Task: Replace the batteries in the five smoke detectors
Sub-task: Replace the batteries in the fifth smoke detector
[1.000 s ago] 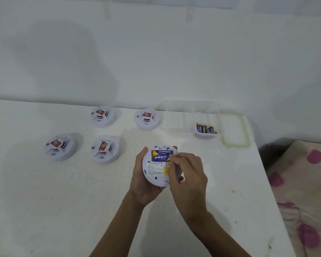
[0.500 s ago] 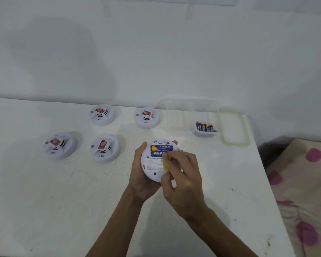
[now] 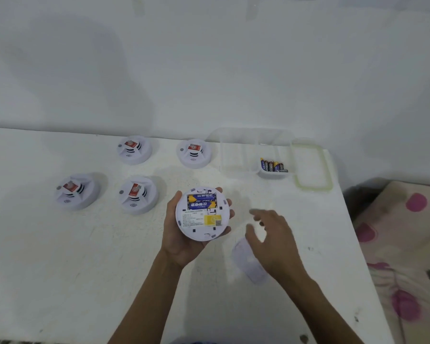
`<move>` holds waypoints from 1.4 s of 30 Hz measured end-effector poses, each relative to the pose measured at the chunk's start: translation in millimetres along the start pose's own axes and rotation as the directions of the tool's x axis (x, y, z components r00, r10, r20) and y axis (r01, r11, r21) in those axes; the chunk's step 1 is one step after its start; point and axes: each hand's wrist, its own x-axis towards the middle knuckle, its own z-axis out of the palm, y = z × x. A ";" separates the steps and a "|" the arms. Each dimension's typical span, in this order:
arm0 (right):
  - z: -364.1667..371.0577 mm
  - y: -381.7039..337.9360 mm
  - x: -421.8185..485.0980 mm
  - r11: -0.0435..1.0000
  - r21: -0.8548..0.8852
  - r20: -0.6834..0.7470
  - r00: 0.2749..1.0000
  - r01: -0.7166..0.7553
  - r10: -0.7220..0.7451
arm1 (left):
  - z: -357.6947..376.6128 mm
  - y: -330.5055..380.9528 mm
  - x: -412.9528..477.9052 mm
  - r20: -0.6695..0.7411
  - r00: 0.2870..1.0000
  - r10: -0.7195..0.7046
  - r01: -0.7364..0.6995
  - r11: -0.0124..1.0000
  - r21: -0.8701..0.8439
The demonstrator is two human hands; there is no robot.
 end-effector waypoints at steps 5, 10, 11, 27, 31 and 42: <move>18.3 12.2 -16.0 0.889 -0.457 0.359 0.911 -0.017 0.202 | -2.2 0.0 1.0 -0.005 0.999 -0.041 0.041 0.999 -0.030; 26.2 14.9 -14.4 0.920 -0.389 0.336 0.921 -0.055 0.197 | -6.0 -3.7 0.9 0.008 0.999 -0.036 0.036 0.999 -0.017; 26.4 13.9 -13.1 0.937 -0.338 0.331 0.921 -0.086 0.204 | -5.9 -4.2 0.9 0.005 0.999 -0.038 0.038 0.999 -0.013; -17.8 -8.8 7.4 0.874 0.459 0.073 0.987 -0.161 0.144 | -1.8 -6.0 -1.0 -0.005 0.998 -0.055 0.055 0.998 -0.024; -32.6 -29.7 9.3 0.844 0.525 0.071 0.994 -0.112 0.087 | 0.8 -5.0 -0.1 0.005 1.000 -0.005 0.005 1.000 0.016; 10.9 -72.0 4.9 0.940 -0.194 -0.288 0.900 0.281 -0.328 | 35.1 -13.9 3.8 -0.213 0.959 0.187 -0.145 0.969 0.199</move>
